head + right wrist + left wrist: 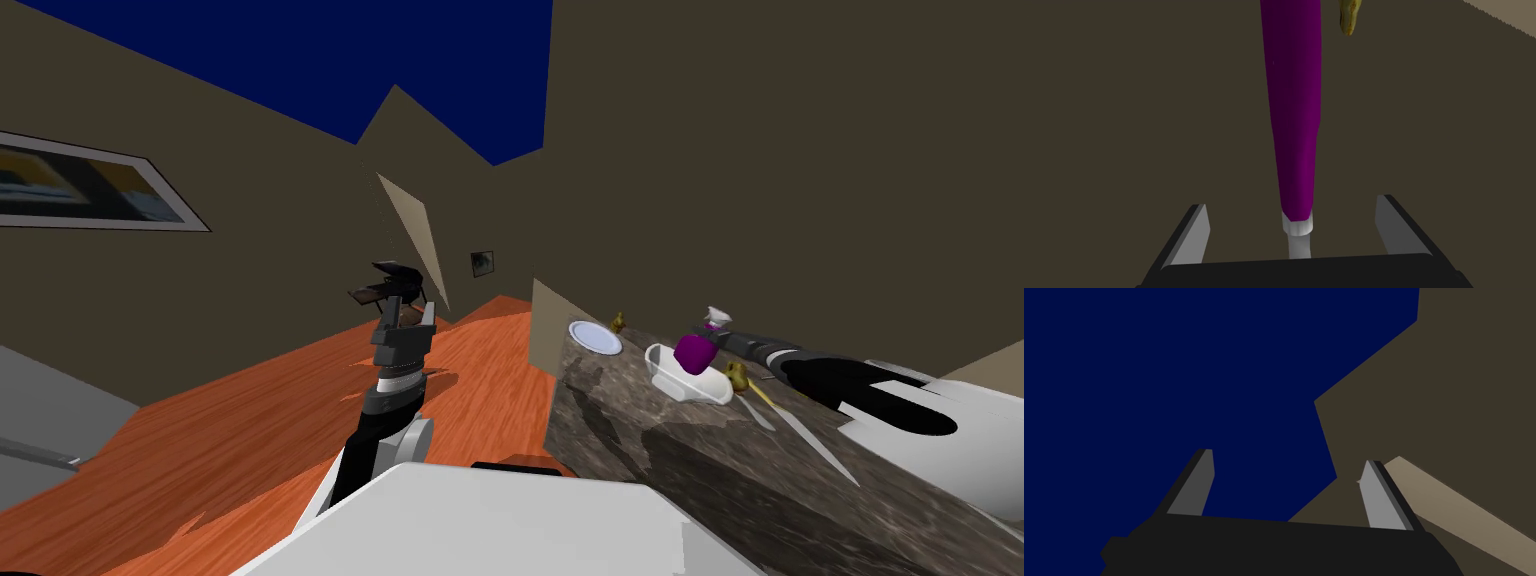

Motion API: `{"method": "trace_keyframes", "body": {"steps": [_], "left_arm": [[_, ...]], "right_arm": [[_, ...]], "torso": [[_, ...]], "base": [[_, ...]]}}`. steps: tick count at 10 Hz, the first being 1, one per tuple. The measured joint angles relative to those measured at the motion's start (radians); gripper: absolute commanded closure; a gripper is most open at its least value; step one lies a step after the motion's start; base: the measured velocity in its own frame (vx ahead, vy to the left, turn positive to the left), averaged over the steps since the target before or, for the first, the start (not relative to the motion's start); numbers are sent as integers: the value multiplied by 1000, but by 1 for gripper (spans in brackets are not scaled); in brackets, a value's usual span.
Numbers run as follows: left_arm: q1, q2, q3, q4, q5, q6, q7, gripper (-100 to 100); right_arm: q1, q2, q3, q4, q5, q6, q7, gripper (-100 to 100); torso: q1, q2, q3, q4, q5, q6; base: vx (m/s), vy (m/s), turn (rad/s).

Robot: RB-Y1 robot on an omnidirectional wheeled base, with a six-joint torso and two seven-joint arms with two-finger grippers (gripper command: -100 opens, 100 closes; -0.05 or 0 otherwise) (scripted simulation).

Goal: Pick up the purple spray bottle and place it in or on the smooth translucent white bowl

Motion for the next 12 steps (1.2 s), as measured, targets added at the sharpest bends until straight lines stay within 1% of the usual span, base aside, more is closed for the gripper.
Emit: {"method": "trace_keyframes", "body": {"steps": [2, 4, 6, 7, 12], "left_arm": [[0, 0, 0, 0, 0, 0, 0, 0], [0, 0, 0, 0, 0, 0, 0, 0], [0, 0, 0, 0, 0, 0, 0, 0], [0, 0, 0, 0, 0, 0, 0, 0], [0, 0, 0, 0, 0, 0, 0, 0]], "right_arm": [[22, -36, -31, -34, -31, 30, -8, -100], [32, -64, -49, -67, -51, 60, -17, -100], [54, -95, -79, -98, -79, 85, -23, -100], [56, -96, -81, -99, -80, 86, -24, 0], [55, -96, -81, -99, -80, 86, -24, 0]], "torso": [[0, 0, 0, 0, 0, 0], [0, 0, 0, 0, 0, 0], [1, 0, 0, 0, 0, 0], [1, 0, 0, 0, 0, 0], [2, 1, 0, 0, 0, 0]], "base": [[11, -30, -65], [10, -28, -63], [8, -19, -43], [0, 0, 0], [0, 0, 0]]}}
